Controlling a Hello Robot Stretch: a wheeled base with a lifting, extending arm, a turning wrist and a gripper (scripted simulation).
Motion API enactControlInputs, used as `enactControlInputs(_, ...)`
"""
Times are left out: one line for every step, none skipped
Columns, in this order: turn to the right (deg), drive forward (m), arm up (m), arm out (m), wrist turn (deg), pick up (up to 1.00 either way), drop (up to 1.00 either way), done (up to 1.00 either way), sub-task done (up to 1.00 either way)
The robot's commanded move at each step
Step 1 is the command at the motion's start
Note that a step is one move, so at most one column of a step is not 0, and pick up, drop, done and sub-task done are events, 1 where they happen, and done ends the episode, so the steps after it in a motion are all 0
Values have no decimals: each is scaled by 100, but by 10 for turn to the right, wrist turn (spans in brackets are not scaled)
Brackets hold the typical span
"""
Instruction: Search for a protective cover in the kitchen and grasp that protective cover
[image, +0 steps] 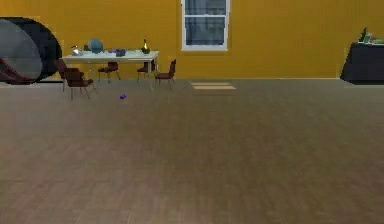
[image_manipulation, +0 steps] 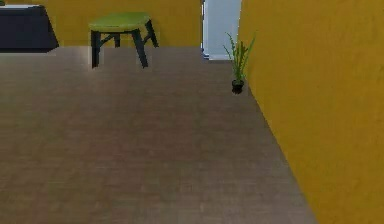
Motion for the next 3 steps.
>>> enactControlInputs(-120, 0, 0, 0, 0, 0, 0, 0, 0)
enactControlInputs(0, 100, 0, 0, 0, 0, 0, 0, 0)
enactControlInputs(0, 100, 0, 0, 0, 0, 0, 0, 0)
